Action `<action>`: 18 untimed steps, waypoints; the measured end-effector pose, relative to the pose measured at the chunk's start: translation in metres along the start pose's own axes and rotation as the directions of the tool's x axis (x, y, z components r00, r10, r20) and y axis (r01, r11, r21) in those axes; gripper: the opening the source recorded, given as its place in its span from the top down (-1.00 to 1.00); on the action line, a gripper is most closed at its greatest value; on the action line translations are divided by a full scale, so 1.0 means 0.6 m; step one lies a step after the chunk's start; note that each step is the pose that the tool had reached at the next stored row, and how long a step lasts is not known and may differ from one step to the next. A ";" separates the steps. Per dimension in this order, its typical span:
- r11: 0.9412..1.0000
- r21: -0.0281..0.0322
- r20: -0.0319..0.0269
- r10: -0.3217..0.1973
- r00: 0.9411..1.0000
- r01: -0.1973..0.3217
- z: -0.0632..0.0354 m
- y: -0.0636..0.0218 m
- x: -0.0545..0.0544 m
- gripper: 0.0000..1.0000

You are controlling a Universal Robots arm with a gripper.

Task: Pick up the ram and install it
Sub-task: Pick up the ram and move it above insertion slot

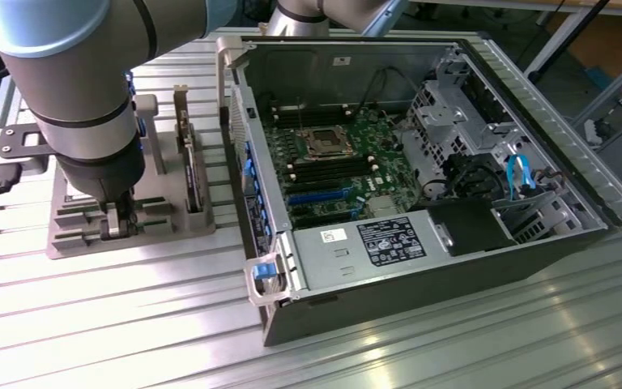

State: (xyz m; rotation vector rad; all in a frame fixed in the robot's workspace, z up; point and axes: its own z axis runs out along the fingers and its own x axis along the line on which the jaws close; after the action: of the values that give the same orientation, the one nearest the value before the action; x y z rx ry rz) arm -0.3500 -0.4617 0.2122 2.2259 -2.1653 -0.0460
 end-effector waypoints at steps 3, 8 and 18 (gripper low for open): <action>1.000 0.000 0.000 0.000 1.000 0.000 0.000 0.000 -0.002 0.52; 1.000 0.000 0.000 0.000 1.000 0.000 0.000 -0.007 -0.002 0.52; 1.000 0.000 0.000 0.000 1.000 0.000 0.000 -0.006 -0.004 0.52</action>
State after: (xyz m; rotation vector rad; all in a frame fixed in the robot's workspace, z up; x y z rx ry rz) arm -0.3462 -0.4592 0.2120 2.2259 -2.1653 -0.0460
